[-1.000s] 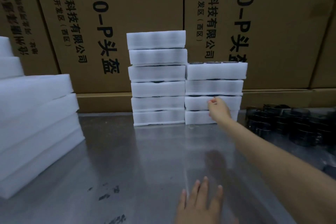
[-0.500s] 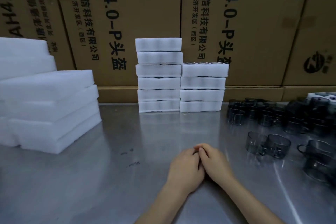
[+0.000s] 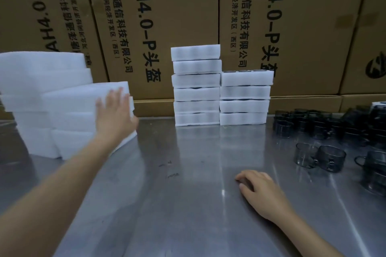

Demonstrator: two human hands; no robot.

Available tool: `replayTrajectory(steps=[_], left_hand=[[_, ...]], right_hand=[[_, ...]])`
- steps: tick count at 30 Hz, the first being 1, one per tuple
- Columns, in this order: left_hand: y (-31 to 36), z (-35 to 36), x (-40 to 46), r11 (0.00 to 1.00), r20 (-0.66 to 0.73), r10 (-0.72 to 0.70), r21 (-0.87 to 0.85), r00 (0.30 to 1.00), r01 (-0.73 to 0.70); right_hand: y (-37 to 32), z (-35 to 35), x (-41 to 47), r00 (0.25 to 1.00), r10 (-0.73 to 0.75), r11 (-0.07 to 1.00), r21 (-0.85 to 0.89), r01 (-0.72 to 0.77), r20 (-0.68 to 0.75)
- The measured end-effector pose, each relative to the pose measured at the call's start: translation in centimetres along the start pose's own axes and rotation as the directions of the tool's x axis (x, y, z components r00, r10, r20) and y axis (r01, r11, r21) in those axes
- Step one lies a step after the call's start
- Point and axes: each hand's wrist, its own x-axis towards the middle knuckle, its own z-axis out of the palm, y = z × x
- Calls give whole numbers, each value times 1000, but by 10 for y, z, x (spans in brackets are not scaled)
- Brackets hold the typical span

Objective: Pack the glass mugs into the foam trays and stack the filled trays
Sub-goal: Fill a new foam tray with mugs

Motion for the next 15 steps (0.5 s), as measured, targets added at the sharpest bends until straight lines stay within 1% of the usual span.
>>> replayTrajectory(steps=[1,3,4,7,9,11,12,15], left_hand=[[-19,-3,14,992,56,-108,66,993,104],[-45,-7,29,964,155,-241,151,958,218],[-52,-7,34,959,199,-270,147,942,243],[-60,-10,42,951,323,-298,18,898,309],[-59,-15,44,947,315,-312,33,896,318],[-59,-20,44,943,259,-331,75,907,323],[-59,-22,42,943,231,-334,69,914,327],[-53,-28,35,945,133,-311,-62,941,321]], right_hand=[[0,0,0,1000,2,1000,-2,-2,5],[0,0,0,1000,7,1000,-10,-6,13],[0,-1,0,1000,6,1000,-13,-6,15],[-1,-1,0,1000,-1,1000,-12,1,20],[-2,-2,0,1000,2,1000,-14,-2,17],[-4,-3,0,1000,7,1000,-14,-7,14],[-4,-4,-1,1000,9,1000,-14,-9,15],[-5,-4,-1,999,22,1000,-5,-22,26]])
